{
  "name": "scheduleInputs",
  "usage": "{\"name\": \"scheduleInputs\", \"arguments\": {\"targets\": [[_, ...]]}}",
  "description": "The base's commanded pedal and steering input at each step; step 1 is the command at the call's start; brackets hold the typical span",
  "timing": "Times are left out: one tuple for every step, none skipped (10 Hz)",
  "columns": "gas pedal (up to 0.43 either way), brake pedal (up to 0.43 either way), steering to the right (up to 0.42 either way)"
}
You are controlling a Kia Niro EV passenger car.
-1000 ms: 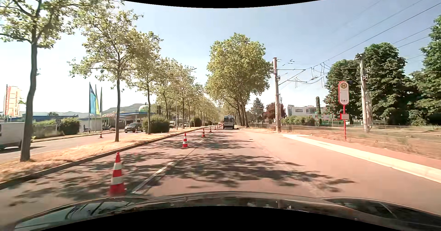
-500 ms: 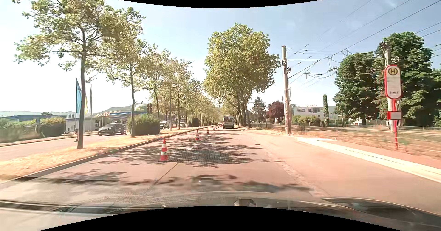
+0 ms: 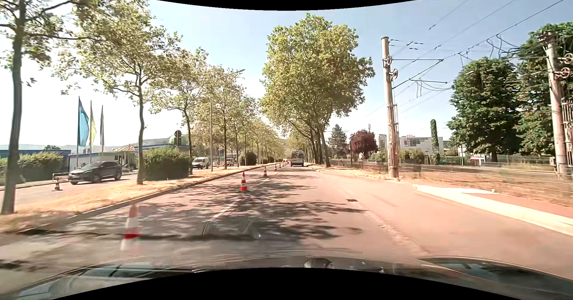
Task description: Follow the waypoints while adhering to traffic rules and regulations
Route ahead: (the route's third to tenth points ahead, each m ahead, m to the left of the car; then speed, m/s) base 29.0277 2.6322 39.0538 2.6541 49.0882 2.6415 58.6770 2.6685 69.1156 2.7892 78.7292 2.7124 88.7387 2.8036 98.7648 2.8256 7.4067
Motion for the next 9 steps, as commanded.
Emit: {"name": "scheduleInputs", "arguments": {"targets": [[0.079,0.0,-0.001],[0.079,0.0,-0.001],[0.079,0.0,-0.001],[0.079,0.0,-0.001],[0.079,0.0,-0.001],[0.079,0.0,0.0],[0.079,0.0,0.0],[0.079,0.0,0.0],[0.079,0.0,0.0]]}}
